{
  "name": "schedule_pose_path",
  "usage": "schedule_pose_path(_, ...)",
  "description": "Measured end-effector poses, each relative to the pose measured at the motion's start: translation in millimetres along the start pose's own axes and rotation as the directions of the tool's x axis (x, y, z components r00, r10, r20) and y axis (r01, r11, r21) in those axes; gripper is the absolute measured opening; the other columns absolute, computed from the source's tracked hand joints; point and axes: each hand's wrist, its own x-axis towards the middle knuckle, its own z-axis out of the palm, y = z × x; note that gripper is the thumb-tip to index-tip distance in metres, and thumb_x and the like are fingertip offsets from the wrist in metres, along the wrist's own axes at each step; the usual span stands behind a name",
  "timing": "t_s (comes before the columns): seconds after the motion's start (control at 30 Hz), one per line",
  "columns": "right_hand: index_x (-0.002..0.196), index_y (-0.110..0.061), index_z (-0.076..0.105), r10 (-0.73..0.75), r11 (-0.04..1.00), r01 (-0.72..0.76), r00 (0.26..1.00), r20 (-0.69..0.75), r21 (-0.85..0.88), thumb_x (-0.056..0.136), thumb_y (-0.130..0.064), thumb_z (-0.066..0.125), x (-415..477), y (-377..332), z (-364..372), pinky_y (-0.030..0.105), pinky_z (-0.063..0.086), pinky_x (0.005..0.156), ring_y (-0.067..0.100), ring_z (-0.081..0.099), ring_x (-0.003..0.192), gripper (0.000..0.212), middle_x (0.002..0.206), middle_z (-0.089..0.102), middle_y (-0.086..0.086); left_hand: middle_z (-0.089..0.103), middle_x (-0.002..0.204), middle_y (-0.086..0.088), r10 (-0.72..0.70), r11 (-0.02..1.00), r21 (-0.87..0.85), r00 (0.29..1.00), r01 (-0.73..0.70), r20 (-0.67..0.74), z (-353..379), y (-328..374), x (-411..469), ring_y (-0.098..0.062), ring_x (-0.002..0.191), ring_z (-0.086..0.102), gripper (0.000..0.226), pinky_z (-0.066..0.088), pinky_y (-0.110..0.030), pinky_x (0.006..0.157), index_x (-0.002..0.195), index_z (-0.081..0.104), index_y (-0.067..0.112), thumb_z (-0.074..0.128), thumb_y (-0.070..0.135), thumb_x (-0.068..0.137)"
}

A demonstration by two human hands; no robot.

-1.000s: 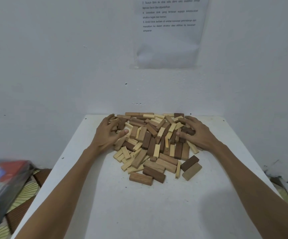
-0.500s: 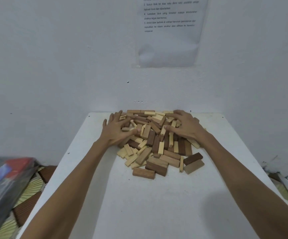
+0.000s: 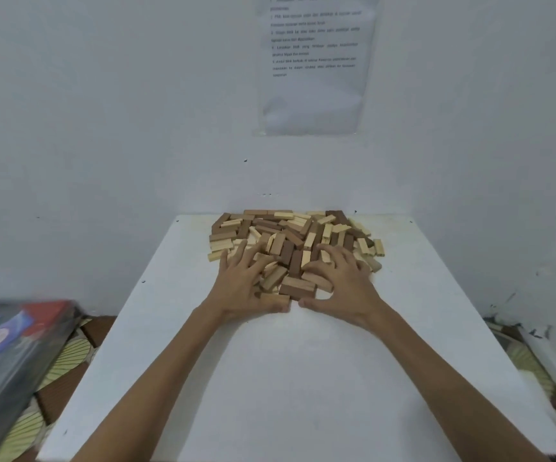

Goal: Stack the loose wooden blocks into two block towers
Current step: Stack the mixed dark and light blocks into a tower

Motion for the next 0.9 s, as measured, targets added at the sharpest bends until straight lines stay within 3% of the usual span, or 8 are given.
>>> schedule_pose_path(0.13,0.121,-0.048,0.063,0.041,0.998,-0.040,0.999,-0.011,0.047,0.075,-0.079,0.064,15,7,3,0.060,0.025,0.112,0.021,0.012,0.151,0.056,0.159,0.027,-0.011,0.015,0.170,0.013,-0.083,0.996,0.022,0.996,0.082,0.042,-3,-5,11,-0.026,0.159,0.005,0.113,0.000,-0.063,0.124,0.148,0.044,0.045,0.037,0.108,0.055)
schedule_pose_path(0.3,0.124,-0.047,0.065,0.090,0.991,-0.086,0.995,-0.038,0.103,0.082,-0.072,0.065,19,-2,2,0.060,0.025,0.112,0.020,0.019,0.149,0.049,0.157,0.034,-0.008,0.005,0.171,0.016,-0.130,0.991,0.011,0.992,0.130,0.001,1,-10,9,-0.026,0.159,-0.001,0.085,-0.005,-0.062,0.124,0.153,0.038,0.047,0.048,0.088,0.079)
schedule_pose_path(0.47,0.126,-0.042,0.064,0.125,0.990,-0.115,0.985,-0.122,0.084,0.086,-0.059,0.069,2,0,-8,0.043,0.026,0.103,0.018,0.031,0.140,0.043,0.146,0.043,-0.011,0.007,0.172,0.013,-0.043,0.999,-0.034,0.998,0.042,-0.043,-1,-8,1,-0.025,0.160,0.000,0.101,-0.003,-0.063,0.124,0.155,0.037,0.045,0.040,0.097,0.069)
schedule_pose_path(0.6,0.120,-0.033,0.069,0.209,0.978,-0.207,0.959,-0.194,0.028,0.094,-0.051,0.063,0,0,-14,0.034,0.026,0.084,0.022,0.043,0.127,0.032,0.127,0.057,-0.008,0.027,0.167,0.009,0.012,0.997,-0.075,0.992,-0.021,-0.124,-2,9,2,-0.023,0.158,0.011,0.063,0.005,-0.064,0.123,0.141,0.056,0.039,0.053,0.067,0.085)
schedule_pose_path(0.67,0.117,-0.031,0.069,0.232,0.970,-0.242,0.951,-0.205,-0.024,0.094,-0.054,0.062,1,-3,-17,0.035,0.026,0.079,0.024,0.044,0.121,0.033,0.121,0.059,-0.007,0.037,0.160,0.007,0.078,0.996,-0.028,0.988,-0.082,-0.130,-1,19,3,-0.022,0.157,0.016,0.049,0.005,-0.062,0.122,0.136,0.060,0.034,0.061,0.053,0.090)
schedule_pose_path(0.77,0.111,-0.030,0.069,0.258,0.947,-0.286,0.948,-0.186,-0.148,0.091,-0.053,0.063,2,-15,-21,0.039,0.028,0.082,0.026,0.042,0.119,0.031,0.119,0.058,-0.004,0.039,0.158,0.007,0.132,0.984,0.130,0.989,-0.123,-0.067,-2,33,8,-0.024,0.155,0.021,0.048,-0.005,-0.053,0.123,0.136,0.058,0.036,0.062,0.055,0.092)
schedule_pose_path(0.9,0.108,-0.030,0.071,0.292,0.920,-0.320,0.945,-0.151,-0.227,0.090,-0.051,0.064,2,-24,-16,0.045,0.031,0.092,0.027,0.041,0.122,0.029,0.120,0.058,-0.002,0.035,0.160,0.003,0.099,0.935,0.340,0.995,-0.101,0.023,-5,41,18,-0.027,0.154,0.021,0.047,-0.002,-0.058,0.125,0.142,0.055,0.035,0.057,0.047,0.097)
